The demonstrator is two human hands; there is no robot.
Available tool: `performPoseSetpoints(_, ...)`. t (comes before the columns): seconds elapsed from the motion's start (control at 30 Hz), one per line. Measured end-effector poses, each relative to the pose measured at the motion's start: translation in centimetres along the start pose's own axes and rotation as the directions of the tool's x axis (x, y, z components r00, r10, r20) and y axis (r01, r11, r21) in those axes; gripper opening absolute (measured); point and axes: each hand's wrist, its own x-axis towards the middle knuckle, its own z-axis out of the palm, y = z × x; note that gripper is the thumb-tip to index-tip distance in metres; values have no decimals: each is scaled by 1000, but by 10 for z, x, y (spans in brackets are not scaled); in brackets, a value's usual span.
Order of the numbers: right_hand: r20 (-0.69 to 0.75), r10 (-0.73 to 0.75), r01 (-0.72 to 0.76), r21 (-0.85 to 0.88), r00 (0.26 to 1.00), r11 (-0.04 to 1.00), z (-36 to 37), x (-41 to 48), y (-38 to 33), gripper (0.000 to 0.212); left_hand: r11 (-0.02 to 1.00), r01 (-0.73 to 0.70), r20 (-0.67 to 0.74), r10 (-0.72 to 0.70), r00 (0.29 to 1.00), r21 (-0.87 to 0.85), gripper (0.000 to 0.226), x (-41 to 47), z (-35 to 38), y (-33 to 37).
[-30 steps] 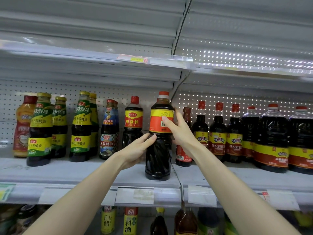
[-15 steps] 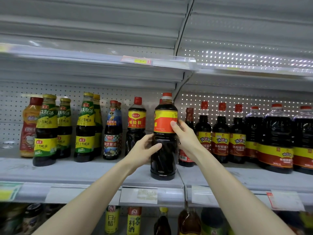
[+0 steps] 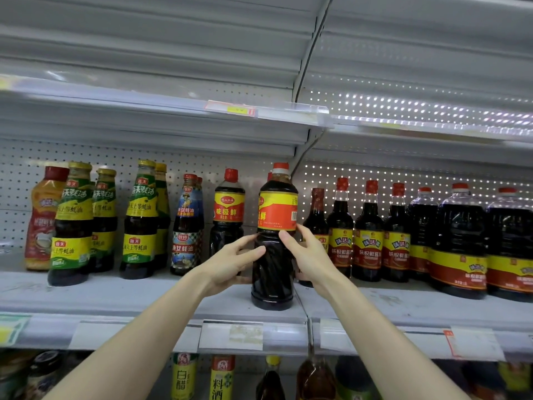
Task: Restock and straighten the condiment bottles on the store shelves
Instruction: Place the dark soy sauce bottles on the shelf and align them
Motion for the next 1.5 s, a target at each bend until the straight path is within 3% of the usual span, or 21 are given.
performPoseSetpoints(0.1, 29, 58, -60, 66, 998, 996, -3, -1, 0, 40, 993, -113, -142, 116, 983, 27, 28, -1, 11, -4)
performPoseSetpoints(0.17, 68, 128, -137, 166, 989, 977, -5, -4, 0, 25, 969, -185, -300, 227, 926, 161, 30, -1, 21, -10)
performPoseSetpoints(0.23, 96, 164, -180, 191, 982, 965, -5, -6, 0, 27, 928, -189, -361, 304, 882, 321, 38, -2, 25, -14)
performPoseSetpoints(0.33, 85, 172, -180, 96, 981, 979, -2, -10, -2, 31, 938, -96, -302, 203, 932, 334, 48, -1, 17, -8)
performPoseSetpoints(0.43, -12, 90, -90, -4, 996, 996, 3, -10, -1, 44, 985, -14, -110, 33, 993, 174, 55, 1, 8, -2)
performPoseSetpoints(0.5, -50, 70, -71, -23, 996, 997, 4, -11, 2, 48, 997, 2, -54, 2, 999, 71, 55, 1, 6, -3)
performPoseSetpoints(0.6, -42, 119, -118, 33, 992, 992, 3, -9, 6, 44, 994, -40, -147, 55, 988, 99, 54, -4, 10, -6)
performPoseSetpoints(0.73, 5, 171, -171, 126, 985, 977, 3, -7, 7, 39, 947, -107, -337, 212, 917, 303, 56, -7, 20, -15)
performPoseSetpoints(0.97, -70, 57, -57, 6, 996, 998, 8, -7, 3, 36, 984, 3, -211, 35, 977, 181, 59, -15, 8, 0)
performPoseSetpoints(1.23, -65, 79, -77, 29, 995, 997, -2, -9, 5, 38, 951, -40, -351, 152, 924, 308, 40, -14, 26, -9)
performPoseSetpoints(1.5, -105, 34, -40, -50, 994, 998, 2, -15, 2, 39, 954, -48, -305, 142, 942, 295, 33, -21, 27, -6)
